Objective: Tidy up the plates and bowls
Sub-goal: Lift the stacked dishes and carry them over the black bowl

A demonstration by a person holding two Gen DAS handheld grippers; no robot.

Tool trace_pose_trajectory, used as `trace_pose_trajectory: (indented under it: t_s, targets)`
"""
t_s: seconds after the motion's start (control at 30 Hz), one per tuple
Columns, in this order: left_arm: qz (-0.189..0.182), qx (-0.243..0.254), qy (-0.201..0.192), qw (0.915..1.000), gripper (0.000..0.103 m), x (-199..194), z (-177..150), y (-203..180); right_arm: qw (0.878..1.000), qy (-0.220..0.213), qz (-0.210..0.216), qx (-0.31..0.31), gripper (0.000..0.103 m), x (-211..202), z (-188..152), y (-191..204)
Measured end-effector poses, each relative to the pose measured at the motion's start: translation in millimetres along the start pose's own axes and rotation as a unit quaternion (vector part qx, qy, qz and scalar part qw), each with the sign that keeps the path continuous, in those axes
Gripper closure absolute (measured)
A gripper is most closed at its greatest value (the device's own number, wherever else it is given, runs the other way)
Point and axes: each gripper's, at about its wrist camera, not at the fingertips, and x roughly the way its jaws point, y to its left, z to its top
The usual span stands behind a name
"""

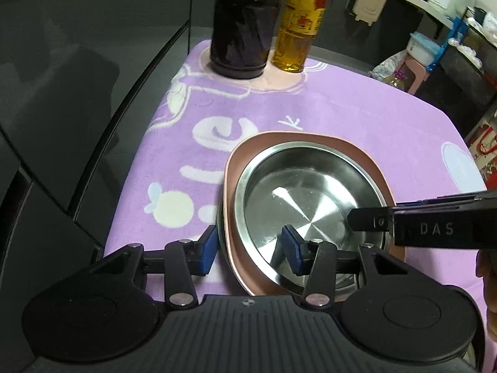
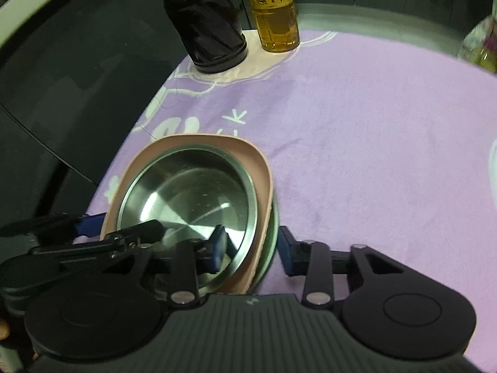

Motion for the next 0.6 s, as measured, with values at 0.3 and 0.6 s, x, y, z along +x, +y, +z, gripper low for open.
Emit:
trace_pose_trajectory:
  t_s: [0.3, 0.6]
  targets:
    - [0.015, -0.019, -0.011, 0.9996, 0.067, -19.3, 6.0, 4.7, 0.999, -0.022, 0.020, 0.035, 0.099, -17.6, 6.9, -2.8]
    - [0.005, -0.031, -0.029, 0.9991, 0.068, -53.0, 12.6, 4.0, 0.998, -0.038, 0.023, 0.045, 0.099, -51.7, 13.3, 9.1]
